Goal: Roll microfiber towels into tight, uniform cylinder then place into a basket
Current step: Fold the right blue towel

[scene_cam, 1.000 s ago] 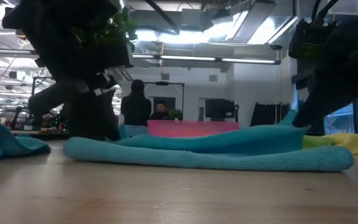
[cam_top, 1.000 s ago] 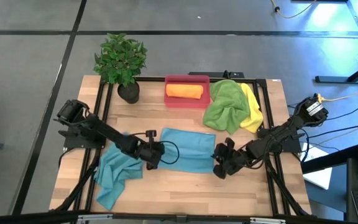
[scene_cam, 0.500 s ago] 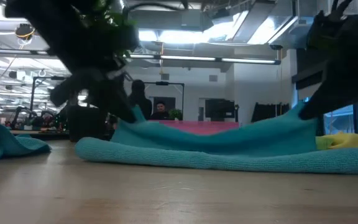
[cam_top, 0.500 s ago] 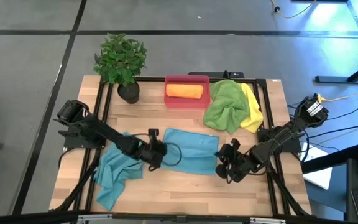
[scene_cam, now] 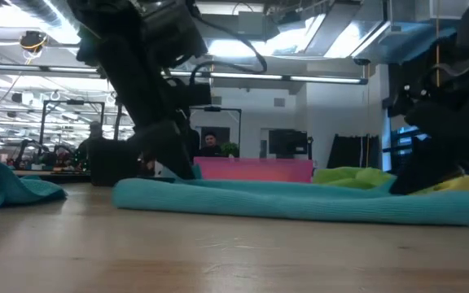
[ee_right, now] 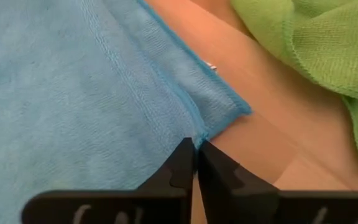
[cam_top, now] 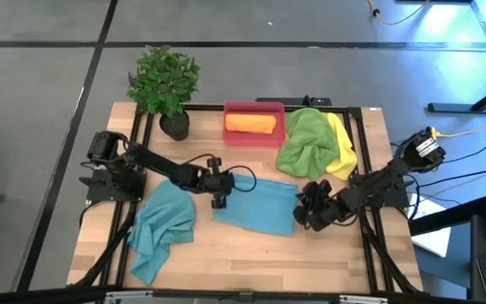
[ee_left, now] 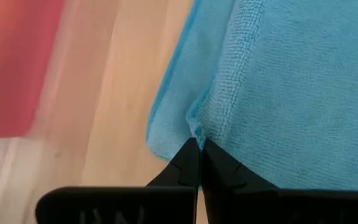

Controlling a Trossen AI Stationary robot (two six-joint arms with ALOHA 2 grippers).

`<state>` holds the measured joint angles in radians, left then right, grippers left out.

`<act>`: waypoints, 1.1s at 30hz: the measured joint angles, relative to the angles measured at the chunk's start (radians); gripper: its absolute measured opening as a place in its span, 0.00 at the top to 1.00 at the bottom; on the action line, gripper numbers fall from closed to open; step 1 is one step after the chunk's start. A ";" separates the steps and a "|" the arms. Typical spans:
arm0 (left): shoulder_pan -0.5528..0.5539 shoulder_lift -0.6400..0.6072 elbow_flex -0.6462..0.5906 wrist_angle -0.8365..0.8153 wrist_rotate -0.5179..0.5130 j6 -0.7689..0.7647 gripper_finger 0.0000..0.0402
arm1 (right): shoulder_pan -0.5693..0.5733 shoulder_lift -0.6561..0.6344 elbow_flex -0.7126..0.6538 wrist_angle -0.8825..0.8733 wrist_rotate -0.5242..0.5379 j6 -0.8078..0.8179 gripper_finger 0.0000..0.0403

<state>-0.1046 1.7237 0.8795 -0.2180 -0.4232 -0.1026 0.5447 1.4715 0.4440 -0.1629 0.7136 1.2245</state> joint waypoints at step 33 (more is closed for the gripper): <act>-0.075 0.001 -0.001 -0.065 -0.411 -0.111 1.00 | -0.041 -0.001 -0.015 0.103 0.179 -0.183 0.98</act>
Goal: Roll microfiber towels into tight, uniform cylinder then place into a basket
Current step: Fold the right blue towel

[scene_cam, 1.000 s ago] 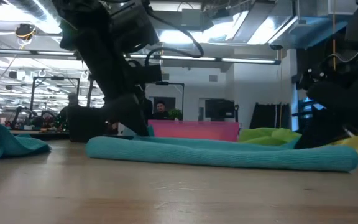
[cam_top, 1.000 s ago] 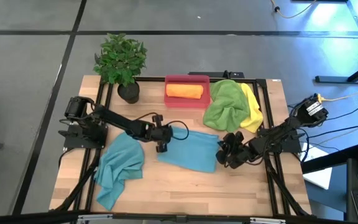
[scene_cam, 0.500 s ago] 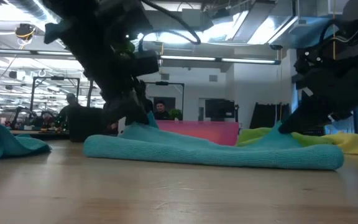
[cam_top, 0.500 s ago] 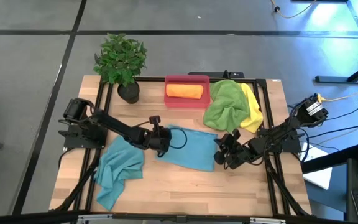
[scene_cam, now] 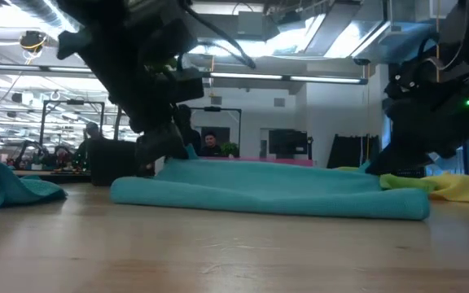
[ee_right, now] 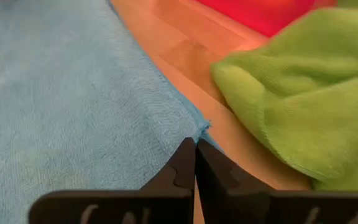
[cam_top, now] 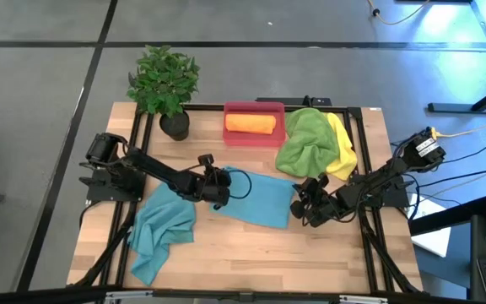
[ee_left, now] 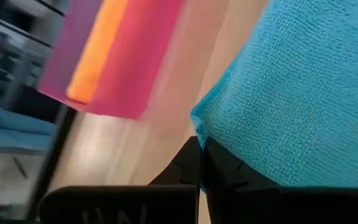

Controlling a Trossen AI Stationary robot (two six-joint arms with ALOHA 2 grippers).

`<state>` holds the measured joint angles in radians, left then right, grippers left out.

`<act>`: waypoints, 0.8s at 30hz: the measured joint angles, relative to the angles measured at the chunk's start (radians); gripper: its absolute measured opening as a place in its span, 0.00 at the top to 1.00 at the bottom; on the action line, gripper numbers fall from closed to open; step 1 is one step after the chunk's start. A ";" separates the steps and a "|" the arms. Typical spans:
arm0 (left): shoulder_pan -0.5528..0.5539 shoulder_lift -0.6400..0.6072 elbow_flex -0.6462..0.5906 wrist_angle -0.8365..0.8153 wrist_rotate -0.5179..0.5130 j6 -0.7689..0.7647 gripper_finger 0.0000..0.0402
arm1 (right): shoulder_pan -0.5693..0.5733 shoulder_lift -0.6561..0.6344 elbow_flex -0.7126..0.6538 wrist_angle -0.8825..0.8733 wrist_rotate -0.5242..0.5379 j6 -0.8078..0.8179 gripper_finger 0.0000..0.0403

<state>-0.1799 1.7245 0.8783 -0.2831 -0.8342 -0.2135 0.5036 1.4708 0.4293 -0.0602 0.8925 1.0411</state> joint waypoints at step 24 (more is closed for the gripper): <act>0.110 -0.038 0.004 0.010 0.159 -0.041 0.64 | -0.061 -0.033 -0.017 -0.028 0.005 -0.074 0.63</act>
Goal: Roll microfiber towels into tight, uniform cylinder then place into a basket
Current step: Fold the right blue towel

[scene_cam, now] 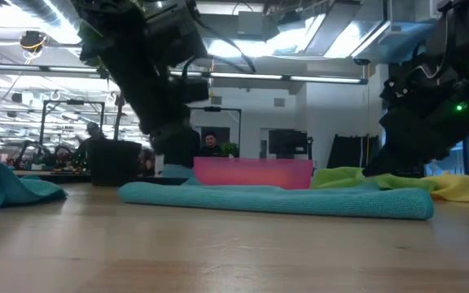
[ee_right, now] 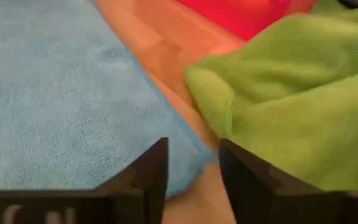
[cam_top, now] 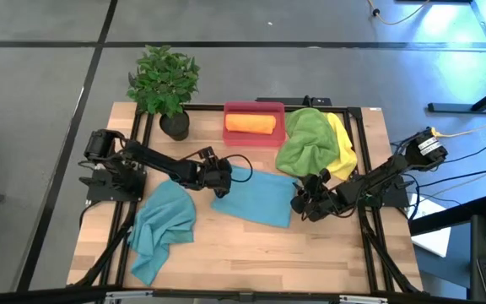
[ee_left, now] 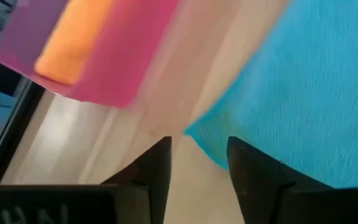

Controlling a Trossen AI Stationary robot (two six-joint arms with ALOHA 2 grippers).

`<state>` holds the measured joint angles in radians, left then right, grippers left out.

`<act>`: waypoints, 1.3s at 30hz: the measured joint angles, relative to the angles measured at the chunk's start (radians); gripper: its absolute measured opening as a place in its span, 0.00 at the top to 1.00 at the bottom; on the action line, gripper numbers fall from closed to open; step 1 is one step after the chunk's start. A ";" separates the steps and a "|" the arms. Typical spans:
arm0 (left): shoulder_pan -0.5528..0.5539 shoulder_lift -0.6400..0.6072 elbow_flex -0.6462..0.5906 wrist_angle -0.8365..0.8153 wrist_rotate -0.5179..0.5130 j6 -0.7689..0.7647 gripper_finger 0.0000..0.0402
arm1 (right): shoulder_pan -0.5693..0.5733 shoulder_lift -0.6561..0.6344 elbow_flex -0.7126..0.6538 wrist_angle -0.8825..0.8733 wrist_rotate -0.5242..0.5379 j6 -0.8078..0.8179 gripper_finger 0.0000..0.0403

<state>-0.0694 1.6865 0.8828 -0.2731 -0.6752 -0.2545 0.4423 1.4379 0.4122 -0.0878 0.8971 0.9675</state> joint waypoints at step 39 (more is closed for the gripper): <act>-0.194 -0.023 0.144 0.091 0.303 -0.001 0.64 | -0.184 -0.112 0.106 0.265 -0.370 -0.583 0.83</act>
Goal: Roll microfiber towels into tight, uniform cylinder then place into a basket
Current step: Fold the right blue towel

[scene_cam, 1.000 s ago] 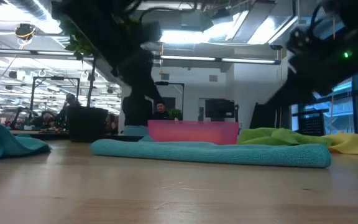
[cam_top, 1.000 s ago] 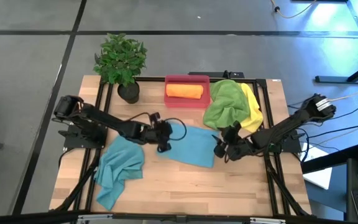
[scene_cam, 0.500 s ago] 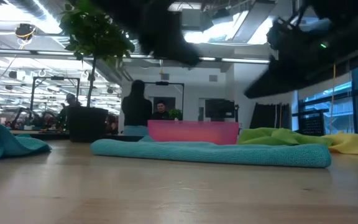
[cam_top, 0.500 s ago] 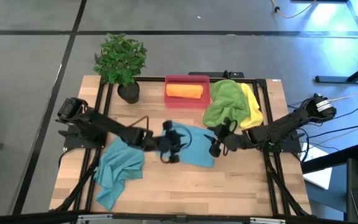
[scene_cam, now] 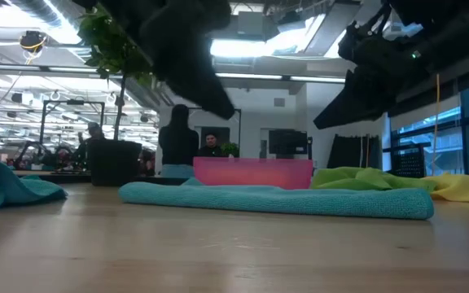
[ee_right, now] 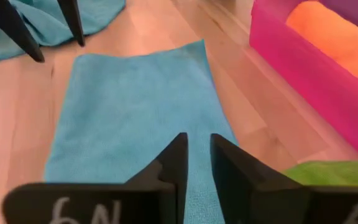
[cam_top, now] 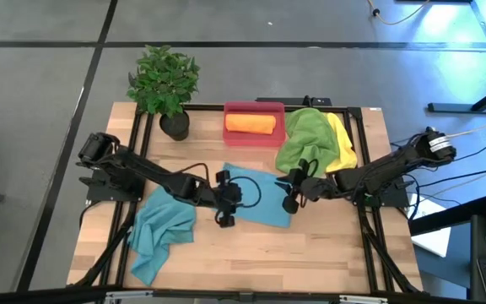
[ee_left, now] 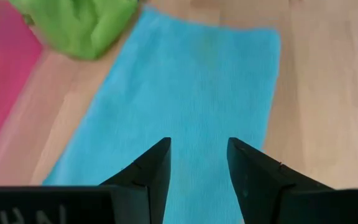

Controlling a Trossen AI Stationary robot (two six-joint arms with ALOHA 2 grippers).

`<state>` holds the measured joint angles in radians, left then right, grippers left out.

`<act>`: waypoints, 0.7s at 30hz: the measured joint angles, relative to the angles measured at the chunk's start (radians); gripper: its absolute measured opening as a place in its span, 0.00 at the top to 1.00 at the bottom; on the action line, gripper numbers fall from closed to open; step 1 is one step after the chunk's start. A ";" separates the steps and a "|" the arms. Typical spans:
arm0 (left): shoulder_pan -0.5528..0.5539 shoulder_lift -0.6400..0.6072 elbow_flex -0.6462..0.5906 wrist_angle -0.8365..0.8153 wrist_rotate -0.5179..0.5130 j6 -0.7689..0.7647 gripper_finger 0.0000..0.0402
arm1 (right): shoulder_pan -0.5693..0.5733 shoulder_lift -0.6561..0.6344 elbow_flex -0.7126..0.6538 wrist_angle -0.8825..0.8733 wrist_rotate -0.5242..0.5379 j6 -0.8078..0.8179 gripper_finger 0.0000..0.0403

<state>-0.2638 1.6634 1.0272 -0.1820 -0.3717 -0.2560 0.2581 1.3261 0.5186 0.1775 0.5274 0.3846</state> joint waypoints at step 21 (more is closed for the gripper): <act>0.036 0.000 -0.022 -0.012 -0.029 0.055 0.98 | -0.013 0.113 0.000 0.240 -0.079 -0.106 0.99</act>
<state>-0.2282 1.6634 1.0054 -0.1937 -0.4007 -0.2008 0.2451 1.4391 0.5182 0.4179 0.4480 0.2786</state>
